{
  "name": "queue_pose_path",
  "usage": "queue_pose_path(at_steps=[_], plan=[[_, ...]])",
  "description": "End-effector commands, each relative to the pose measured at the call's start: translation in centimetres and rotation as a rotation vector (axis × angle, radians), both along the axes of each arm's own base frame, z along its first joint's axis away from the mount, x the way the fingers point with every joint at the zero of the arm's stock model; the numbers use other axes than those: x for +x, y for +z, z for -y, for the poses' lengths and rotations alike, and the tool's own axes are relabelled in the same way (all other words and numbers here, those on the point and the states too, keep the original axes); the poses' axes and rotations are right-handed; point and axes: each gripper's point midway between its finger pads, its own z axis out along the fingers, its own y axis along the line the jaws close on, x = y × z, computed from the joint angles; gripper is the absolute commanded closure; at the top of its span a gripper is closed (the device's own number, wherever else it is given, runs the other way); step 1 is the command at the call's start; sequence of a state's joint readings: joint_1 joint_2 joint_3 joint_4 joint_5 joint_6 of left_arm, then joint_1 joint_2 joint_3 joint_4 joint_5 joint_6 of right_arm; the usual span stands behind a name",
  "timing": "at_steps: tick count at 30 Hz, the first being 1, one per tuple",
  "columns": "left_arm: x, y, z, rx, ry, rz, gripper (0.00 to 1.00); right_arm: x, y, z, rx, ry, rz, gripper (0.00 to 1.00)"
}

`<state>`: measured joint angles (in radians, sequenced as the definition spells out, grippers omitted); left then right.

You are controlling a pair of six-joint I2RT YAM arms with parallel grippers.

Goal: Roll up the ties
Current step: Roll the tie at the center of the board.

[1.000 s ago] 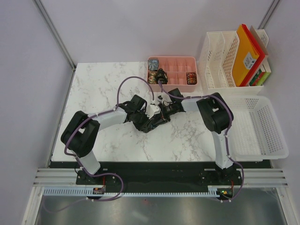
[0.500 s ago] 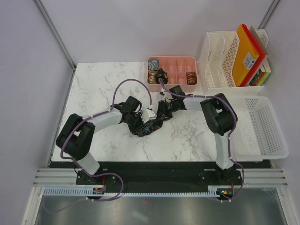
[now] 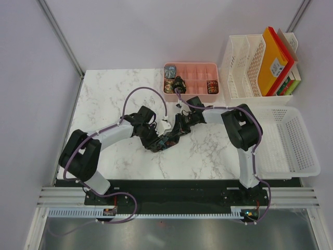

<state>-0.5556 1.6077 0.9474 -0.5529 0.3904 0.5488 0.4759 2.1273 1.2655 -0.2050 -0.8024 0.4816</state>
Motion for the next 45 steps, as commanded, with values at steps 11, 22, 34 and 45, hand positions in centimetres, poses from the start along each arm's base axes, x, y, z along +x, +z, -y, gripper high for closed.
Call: queue_pose_path(at_steps=[11, 22, 34, 45], plan=[[0.5, -2.5, -1.3, 0.088, 0.051, -0.024, 0.94, -1.7, 0.4, 1.3, -0.037, 0.041, 0.023, 0.83], [0.3, -2.5, -1.0, 0.069, 0.048, -0.032, 0.94, 3.3, 5.5, -1.3, 0.088, -0.093, 0.096, 0.70], [0.3, -2.5, -0.9, 0.063, 0.060, -0.037, 0.94, 1.3, 0.3, 0.3, -0.117, -0.003, 0.052, 0.73], [0.3, -2.4, -0.8, 0.057, 0.063, -0.035, 0.93, 2.6, 3.6, 2.2, -0.089, -0.031, 0.122, 0.66]])
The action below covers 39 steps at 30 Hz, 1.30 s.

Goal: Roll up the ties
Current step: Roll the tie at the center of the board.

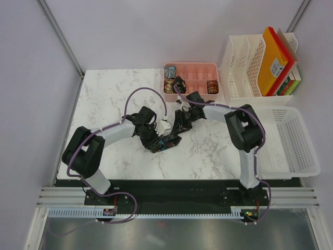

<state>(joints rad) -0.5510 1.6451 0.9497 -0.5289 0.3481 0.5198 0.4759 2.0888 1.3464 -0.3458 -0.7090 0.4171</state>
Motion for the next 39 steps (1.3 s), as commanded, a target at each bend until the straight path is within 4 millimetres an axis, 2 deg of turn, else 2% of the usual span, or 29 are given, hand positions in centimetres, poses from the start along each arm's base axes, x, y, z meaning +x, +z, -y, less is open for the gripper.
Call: queue_pose_path(at_steps=[1, 5, 12, 15, 18, 21, 22, 24, 27, 31, 35, 39], plan=[[-0.4, -1.3, -0.3, 0.019, 0.019, -0.033, 0.93, 1.3, 1.9, 1.6, -0.009, -0.031, 0.055, 0.66], [-0.4, -1.3, -0.2, 0.016, 0.018, -0.035, 0.93, 1.6, 1.3, 2.5, -0.047, -0.053, 0.053, 0.63], [-0.3, -1.2, -0.1, 0.011, 0.021, -0.037, 0.93, 1.1, -1.0, 2.1, -0.082, -0.045, 0.013, 0.60], [-0.4, -1.3, -0.2, 0.012, 0.019, -0.035, 0.93, 0.7, -1.5, 1.9, -0.076, -0.034, -0.009, 0.62], [-0.4, -1.3, -0.2, 0.017, 0.019, -0.033, 0.93, 0.4, -0.9, 1.7, -0.051, -0.028, -0.017, 0.71], [-0.5, -1.4, -0.3, 0.017, 0.020, -0.037, 0.93, 0.4, 0.7, 1.4, -0.026, -0.033, -0.003, 0.87], [-0.5, -1.4, -0.3, 0.018, 0.022, -0.037, 0.93, 0.3, 1.1, 1.5, -0.022, -0.033, 0.001, 0.96], [-0.4, -1.4, -0.3, 0.018, 0.022, -0.034, 0.93, 0.4, 2.4, 1.6, -0.009, -0.038, 0.017, 1.00], [-0.6, -1.6, -0.4, 0.021, 0.025, -0.038, 0.93, 0.1, 3.2, 2.1, -0.017, -0.045, 0.011, 1.00], [-0.5, -1.5, -0.5, 0.024, 0.030, -0.034, 0.93, -1.0, 3.1, 2.9, -0.041, -0.044, -0.008, 1.00], [-0.3, -1.4, -0.4, 0.021, 0.039, -0.028, 0.93, -2.4, 1.6, 4.2, -0.103, -0.038, -0.041, 1.00], [-0.5, -1.4, -0.4, 0.019, 0.037, -0.031, 0.94, -1.9, -1.8, 5.8, -0.207, -0.035, -0.031, 1.00]])
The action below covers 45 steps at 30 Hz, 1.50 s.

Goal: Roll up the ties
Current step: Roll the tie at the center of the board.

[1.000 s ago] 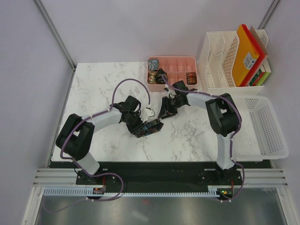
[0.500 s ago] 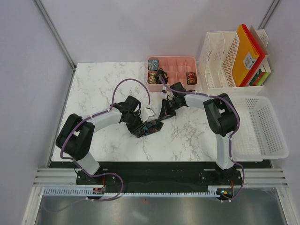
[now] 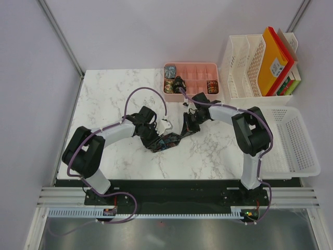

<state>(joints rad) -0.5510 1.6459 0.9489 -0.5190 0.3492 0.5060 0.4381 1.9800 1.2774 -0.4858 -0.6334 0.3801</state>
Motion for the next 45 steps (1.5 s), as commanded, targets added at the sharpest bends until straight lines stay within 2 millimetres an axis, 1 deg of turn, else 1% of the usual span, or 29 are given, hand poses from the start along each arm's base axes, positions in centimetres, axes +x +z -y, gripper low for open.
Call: queue_pose_path(at_steps=[1, 2, 4, 5, 6, 8, 9, 10, 11, 12, 13, 15, 16, 18, 21, 22, 24, 25, 26, 28, 29, 31, 33, 34, 36, 37, 39, 40, 45], plan=[[-0.6, -1.4, -0.5, 0.023, 0.025, -0.034, 0.94, 0.3, -3.0, 2.0, -0.105, 0.012, 0.007, 1.00], [-0.6, -1.4, -0.6, 0.023, 0.027, -0.034, 0.94, 0.3, -3.8, 1.8, -0.105, 0.012, -0.008, 1.00], [-0.7, -1.4, -0.5, 0.020, 0.022, -0.037, 0.94, 1.1, -3.4, 1.1, -0.069, 0.011, 0.005, 1.00], [-0.7, -1.5, -0.5, 0.023, 0.022, -0.037, 0.94, 1.0, -2.8, 0.5, -0.035, 0.015, -0.002, 1.00], [-0.6, -1.5, -0.5, 0.022, 0.020, -0.035, 0.94, 1.2, -2.2, 0.2, -0.010, 0.021, 0.003, 0.98], [-0.5, -1.3, -0.4, 0.018, 0.019, -0.027, 0.93, 1.2, -0.1, -0.3, 0.054, 0.032, 0.022, 0.89], [-0.6, -1.3, -0.4, 0.016, 0.015, -0.031, 0.93, 1.3, 0.7, -0.6, 0.084, 0.036, 0.036, 0.81], [-0.6, -1.3, -0.3, 0.015, 0.014, -0.032, 0.93, 1.2, 1.2, -0.3, 0.102, 0.022, 0.034, 0.76], [-0.6, -1.3, -0.3, 0.014, 0.014, -0.032, 0.93, 1.1, 2.7, -0.5, 0.144, 0.023, 0.050, 0.71], [-0.6, -1.3, -0.2, 0.011, 0.014, -0.031, 0.93, 1.4, 3.4, -0.7, 0.172, 0.008, 0.064, 0.65], [-0.4, -1.2, -0.2, 0.008, 0.014, -0.026, 0.93, 1.2, 3.8, -0.6, 0.187, 0.002, 0.061, 0.63], [-0.5, -1.3, -0.2, 0.008, 0.015, -0.030, 0.93, 1.5, 5.5, -1.3, 0.249, 0.001, 0.094, 0.61], [-0.4, -1.3, -0.1, 0.007, 0.015, -0.031, 0.93, 1.5, 5.7, -1.5, 0.262, -0.030, 0.070, 0.59], [-0.4, -1.3, -0.1, 0.006, 0.016, -0.032, 0.93, 1.8, 6.6, -2.1, 0.301, -0.034, 0.091, 0.58], [-0.4, -1.4, -0.1, 0.007, 0.015, -0.032, 0.93, 1.0, 6.9, -3.5, 0.345, -0.052, 0.038, 0.59], [-0.3, -1.3, -0.1, 0.007, 0.016, -0.026, 0.93, 0.0, 6.6, -4.1, 0.352, -0.057, -0.011, 0.60], [-0.3, -1.2, 0.0, 0.004, 0.019, -0.027, 0.93, -0.2, 6.9, -4.9, 0.389, -0.064, -0.021, 0.60], [-0.4, -1.3, -0.1, 0.006, 0.019, -0.030, 0.93, -1.0, 6.2, -5.1, 0.385, -0.068, -0.053, 0.60], [-0.4, -1.3, -0.1, 0.006, 0.019, -0.030, 0.93, -0.9, 6.4, -5.5, 0.407, -0.080, -0.059, 0.60], [-0.4, -1.3, -0.1, 0.006, 0.019, -0.030, 0.93, -1.6, 5.5, -5.8, 0.414, -0.086, -0.095, 0.59], [-0.5, -1.3, -0.1, 0.003, 0.020, -0.032, 0.93, -1.3, 6.1, -6.3, 0.449, -0.092, -0.085, 0.59], [-0.4, -1.3, 0.0, 0.000, 0.020, -0.031, 0.92, -1.9, 5.9, -7.1, 0.471, -0.083, -0.094, 0.55], [-0.3, -1.3, 0.1, -0.001, 0.022, -0.030, 0.92, -1.8, 5.6, -7.6, 0.476, -0.077, -0.089, 0.53], [-0.3, -1.3, 0.1, -0.001, 0.023, -0.031, 0.92, -2.0, 5.1, -8.0, 0.474, -0.072, -0.097, 0.53], [-0.4, -1.3, 0.1, -0.002, 0.024, -0.032, 0.92, -1.7, 4.9, -8.5, 0.476, -0.067, -0.086, 0.52], [-0.5, -1.4, 0.1, -0.003, 0.025, -0.035, 0.92, -1.7, 4.3, -8.7, 0.468, -0.065, -0.095, 0.52], [-0.5, -1.3, 0.1, -0.004, 0.025, -0.033, 0.92, -1.4, 4.0, -9.0, 0.462, -0.066, -0.084, 0.52], [-0.5, -1.3, 0.1, -0.004, 0.025, -0.034, 0.92, -1.4, 3.6, -9.2, 0.456, -0.058, -0.085, 0.52], [-0.5, -1.3, 0.1, -0.005, 0.029, -0.035, 0.91, -1.9, 2.8, -9.7, 0.435, -0.041, -0.095, 0.52]])
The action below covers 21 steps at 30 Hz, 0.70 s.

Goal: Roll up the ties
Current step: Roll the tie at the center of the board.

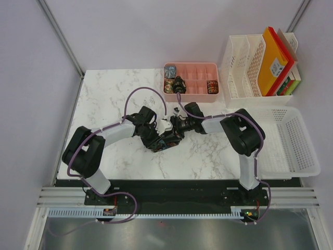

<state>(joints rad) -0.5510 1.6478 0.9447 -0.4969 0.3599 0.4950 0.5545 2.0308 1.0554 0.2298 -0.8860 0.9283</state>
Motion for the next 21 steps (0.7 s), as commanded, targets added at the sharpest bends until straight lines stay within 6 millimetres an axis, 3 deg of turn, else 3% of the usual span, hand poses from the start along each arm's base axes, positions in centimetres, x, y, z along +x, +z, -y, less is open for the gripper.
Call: queue_pose_path(at_steps=[1, 4, 7, 8, 10, 21], plan=[[-0.7, -1.3, -0.3, 0.013, 0.022, -0.040, 0.90, 0.8, 0.8, -1.1, 0.023, 0.022, 0.069, 0.52], [-0.7, -1.2, -0.2, 0.008, 0.022, -0.040, 0.89, 0.5, -0.1, -1.0, 0.011, 0.023, 0.053, 0.57], [-0.7, -1.2, -0.3, 0.010, 0.023, -0.039, 0.88, 0.3, -0.7, -1.0, 0.010, 0.034, 0.043, 0.74], [-0.7, -1.1, -0.3, 0.010, 0.025, -0.038, 0.86, 0.3, -0.8, -0.9, 0.009, 0.036, 0.048, 0.86], [-0.6, -0.9, -0.2, 0.006, 0.023, -0.031, 0.83, 0.4, -1.4, -0.6, -0.003, 0.032, 0.036, 1.00], [-0.2, 1.7, 0.7, -0.068, 0.047, 0.009, 0.56, 1.2, -4.5, 1.8, -0.115, 0.021, 0.041, 1.00]])
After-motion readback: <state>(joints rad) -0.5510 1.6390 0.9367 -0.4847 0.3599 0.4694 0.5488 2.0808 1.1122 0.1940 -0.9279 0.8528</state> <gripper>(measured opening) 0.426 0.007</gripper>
